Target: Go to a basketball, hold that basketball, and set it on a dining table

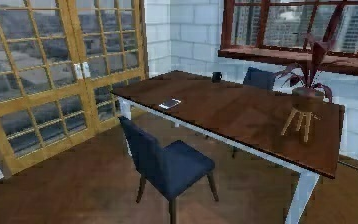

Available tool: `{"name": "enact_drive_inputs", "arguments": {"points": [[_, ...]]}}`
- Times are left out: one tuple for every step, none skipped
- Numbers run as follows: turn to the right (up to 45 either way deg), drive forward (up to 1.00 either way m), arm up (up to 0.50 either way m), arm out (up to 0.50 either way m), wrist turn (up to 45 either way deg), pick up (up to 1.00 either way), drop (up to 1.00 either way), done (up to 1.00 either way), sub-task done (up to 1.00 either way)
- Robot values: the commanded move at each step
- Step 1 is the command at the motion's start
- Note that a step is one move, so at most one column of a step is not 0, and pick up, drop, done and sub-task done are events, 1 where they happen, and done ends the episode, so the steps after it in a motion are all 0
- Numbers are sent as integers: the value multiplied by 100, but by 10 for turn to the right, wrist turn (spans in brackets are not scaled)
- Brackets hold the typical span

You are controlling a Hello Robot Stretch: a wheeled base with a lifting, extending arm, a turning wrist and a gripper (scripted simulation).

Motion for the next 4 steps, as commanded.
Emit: {"name": "enact_drive_inputs", "arguments": {"points": [[-450,0,0,0,0,0,0,0,0],[-30,0,0,0,0,0,0,0,0],[450,0,0,0,0,0,0,0,0],[450,0,0,0,0,0,0,0,0]]}}
